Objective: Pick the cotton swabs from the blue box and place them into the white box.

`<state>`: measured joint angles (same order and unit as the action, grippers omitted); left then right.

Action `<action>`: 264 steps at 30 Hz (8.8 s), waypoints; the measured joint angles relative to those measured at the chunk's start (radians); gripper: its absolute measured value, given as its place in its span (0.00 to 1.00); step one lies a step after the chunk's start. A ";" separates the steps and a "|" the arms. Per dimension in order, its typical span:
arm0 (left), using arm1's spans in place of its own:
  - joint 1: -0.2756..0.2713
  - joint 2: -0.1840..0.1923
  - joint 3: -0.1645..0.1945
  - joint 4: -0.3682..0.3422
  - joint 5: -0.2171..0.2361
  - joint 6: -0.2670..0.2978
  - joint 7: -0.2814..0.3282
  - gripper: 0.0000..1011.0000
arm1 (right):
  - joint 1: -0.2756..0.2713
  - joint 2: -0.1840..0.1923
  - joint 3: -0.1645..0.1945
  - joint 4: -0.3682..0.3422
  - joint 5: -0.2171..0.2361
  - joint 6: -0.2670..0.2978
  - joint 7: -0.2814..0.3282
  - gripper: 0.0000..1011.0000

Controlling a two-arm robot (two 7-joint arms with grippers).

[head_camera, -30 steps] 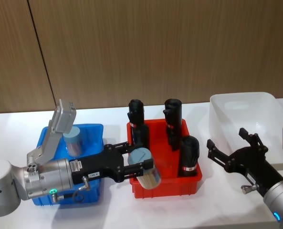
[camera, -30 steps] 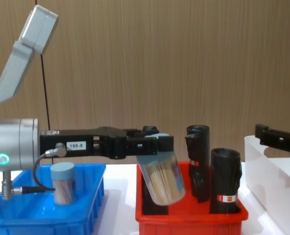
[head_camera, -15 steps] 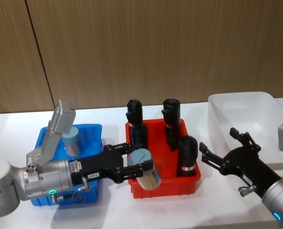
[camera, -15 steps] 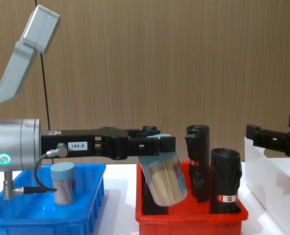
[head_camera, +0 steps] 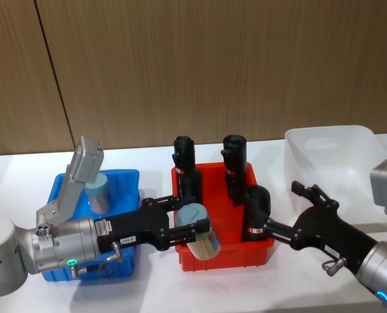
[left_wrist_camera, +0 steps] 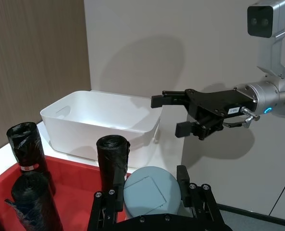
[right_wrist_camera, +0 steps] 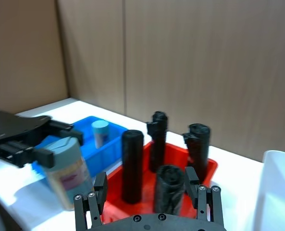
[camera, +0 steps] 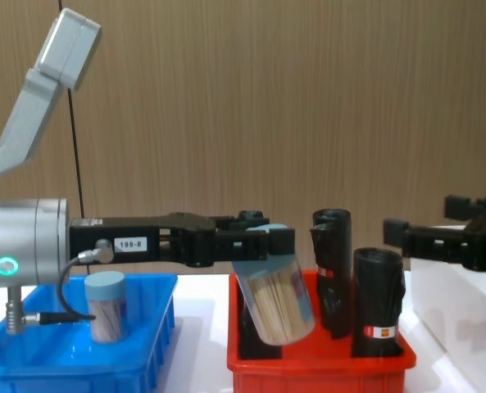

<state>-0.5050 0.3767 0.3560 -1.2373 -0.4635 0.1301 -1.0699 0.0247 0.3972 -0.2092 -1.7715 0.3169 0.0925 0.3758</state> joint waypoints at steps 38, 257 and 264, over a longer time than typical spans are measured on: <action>0.000 0.000 0.000 0.000 0.000 0.000 -0.001 0.65 | 0.176 -0.053 -0.085 0.149 -0.099 0.107 0.363 0.99; 0.214 0.005 0.079 -0.311 0.210 -0.093 0.843 0.99 | -0.039 -0.060 -0.017 0.005 -0.030 -0.059 -0.310 0.99; 0.237 0.005 0.087 -0.344 0.231 -0.103 0.933 0.99 | -0.039 -0.060 -0.017 0.005 -0.029 -0.059 -0.310 0.99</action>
<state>-0.2679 0.3820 0.4431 -1.5813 -0.2321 0.0268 -0.1374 -0.0147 0.3374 -0.2259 -1.7669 0.2874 0.0333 0.0659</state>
